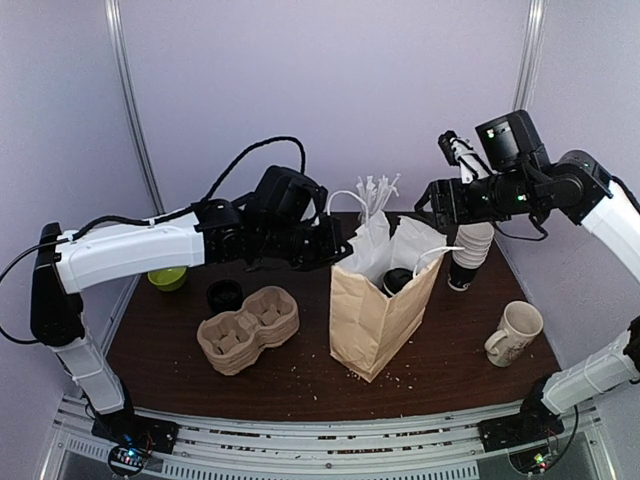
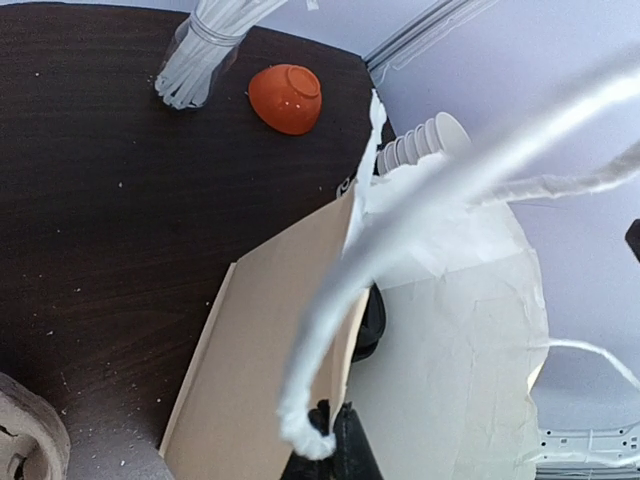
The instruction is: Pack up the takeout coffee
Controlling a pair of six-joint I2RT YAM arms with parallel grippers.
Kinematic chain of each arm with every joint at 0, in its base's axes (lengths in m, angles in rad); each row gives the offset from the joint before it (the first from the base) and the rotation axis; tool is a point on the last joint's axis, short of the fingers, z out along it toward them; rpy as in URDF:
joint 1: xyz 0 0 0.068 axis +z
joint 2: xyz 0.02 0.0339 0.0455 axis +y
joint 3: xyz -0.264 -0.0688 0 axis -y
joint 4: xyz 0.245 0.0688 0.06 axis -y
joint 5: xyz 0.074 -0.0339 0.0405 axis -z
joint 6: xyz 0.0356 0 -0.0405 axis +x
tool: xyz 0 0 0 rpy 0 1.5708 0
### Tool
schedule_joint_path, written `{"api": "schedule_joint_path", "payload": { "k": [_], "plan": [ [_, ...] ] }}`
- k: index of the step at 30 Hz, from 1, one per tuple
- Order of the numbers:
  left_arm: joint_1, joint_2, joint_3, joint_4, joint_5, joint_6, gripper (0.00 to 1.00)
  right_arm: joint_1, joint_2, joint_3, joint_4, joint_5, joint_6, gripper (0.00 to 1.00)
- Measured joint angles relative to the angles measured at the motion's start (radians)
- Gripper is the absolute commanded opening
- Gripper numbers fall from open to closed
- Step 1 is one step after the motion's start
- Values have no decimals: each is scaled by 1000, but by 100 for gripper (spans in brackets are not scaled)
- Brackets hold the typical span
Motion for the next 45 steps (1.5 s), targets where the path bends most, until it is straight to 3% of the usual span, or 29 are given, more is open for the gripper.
{"api": "schedule_joint_path", "payload": {
  "k": [6,12,24,27,28,29,38,45],
  "plan": [
    [13,-42,-24,-30,-35,3,0,-6,-88,-58,62,165,24,78],
    [44,-92,-89,-50,-73,2,4,-8,-92,-124,100,217,33,79],
    [51,-158,-121,-70,-109,8,58,-9,-100,-169,143,222,47,80],
    [51,-161,-121,-74,-114,21,78,-12,-101,-169,151,221,50,80],
    [51,-164,-121,-76,-116,27,92,-14,-101,-169,156,221,51,80],
    [51,-167,-121,-78,-117,34,97,-17,-101,-169,164,222,53,81],
    [61,-253,-114,-106,-199,150,98,-88,-77,-175,335,248,106,82],
    [93,-507,-283,93,-339,454,98,-179,67,-181,559,208,147,79]
  ]
}}
